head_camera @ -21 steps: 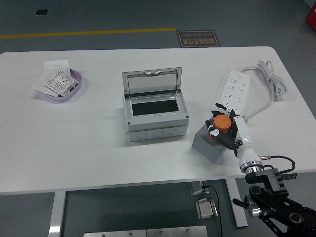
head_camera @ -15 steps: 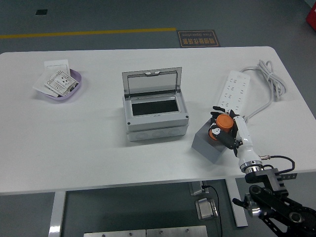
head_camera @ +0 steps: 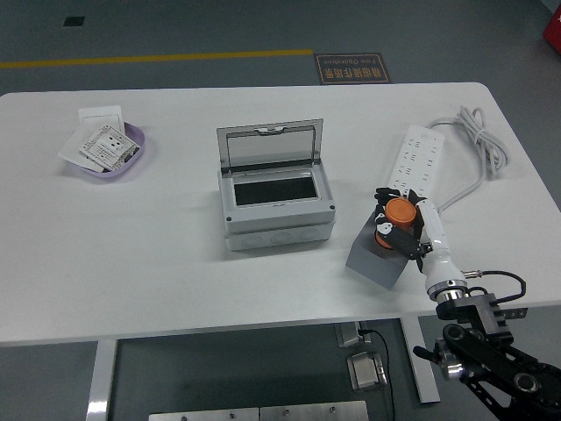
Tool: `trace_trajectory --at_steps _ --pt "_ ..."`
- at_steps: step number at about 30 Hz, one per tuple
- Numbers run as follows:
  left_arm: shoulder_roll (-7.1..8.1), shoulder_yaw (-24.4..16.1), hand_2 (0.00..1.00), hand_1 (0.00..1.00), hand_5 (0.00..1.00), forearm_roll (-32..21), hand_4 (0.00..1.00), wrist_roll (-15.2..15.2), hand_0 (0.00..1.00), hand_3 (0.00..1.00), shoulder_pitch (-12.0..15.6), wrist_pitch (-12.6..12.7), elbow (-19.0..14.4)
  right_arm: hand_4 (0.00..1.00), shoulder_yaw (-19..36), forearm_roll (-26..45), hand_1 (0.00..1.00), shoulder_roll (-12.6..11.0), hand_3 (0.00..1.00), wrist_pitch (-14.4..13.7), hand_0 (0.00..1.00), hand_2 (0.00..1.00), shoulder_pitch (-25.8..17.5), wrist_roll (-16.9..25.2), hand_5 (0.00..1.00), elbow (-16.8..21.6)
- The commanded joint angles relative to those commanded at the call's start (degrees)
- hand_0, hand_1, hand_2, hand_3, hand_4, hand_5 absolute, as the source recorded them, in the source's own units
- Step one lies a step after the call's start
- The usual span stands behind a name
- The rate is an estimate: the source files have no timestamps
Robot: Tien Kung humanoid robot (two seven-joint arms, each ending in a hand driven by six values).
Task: Pick up the cylinder from the cube,place it in the box,flap close box
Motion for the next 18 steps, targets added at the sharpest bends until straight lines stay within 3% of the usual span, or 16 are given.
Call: trace_trajectory --at_steps 7,8,13,14,18 --pt "-0.08 -0.44 0.597 0.698 0.131 0.22 0.6 0.03 0.657 0.606 0.11 0.13 0.0 0.109 0.53 -1.43 0.702 -0.14 0.59 -0.86 0.774 0.677 1.2 -0.47 0.002 0.93" --pt "-0.08 -0.38 0.597 0.697 0.141 0.14 0.606 -0.01 0.656 0.606 0.1 0.16 0.0 0.192 0.54 -1.67 0.65 -0.15 0.498 -1.04 0.73 0.586 1.41 -0.58 0.002 1.1" --pt "-0.09 -0.16 0.597 0.697 0.141 -0.19 0.606 -0.12 0.656 0.606 0.02 0.25 0.0 0.192 -0.11 -3.86 0.65 -0.61 0.498 -2.38 0.73 0.586 3.4 -1.84 0.002 2.47" --pt "-0.08 -0.18 0.599 0.698 0.144 -0.17 0.616 -0.11 0.658 0.608 0.01 0.23 0.0 0.228 -0.41 -4.2 0.491 -0.74 0.357 -2.55 0.692 0.442 3.91 -2.09 0.002 2.72" --pt "-0.05 -0.38 0.599 0.698 0.144 0.01 0.616 0.0 0.658 0.608 -0.01 0.12 0.0 0.228 -2.69 -6.31 0.491 -1.2 0.357 -3.26 0.692 0.442 7.24 -3.96 0.002 3.33"
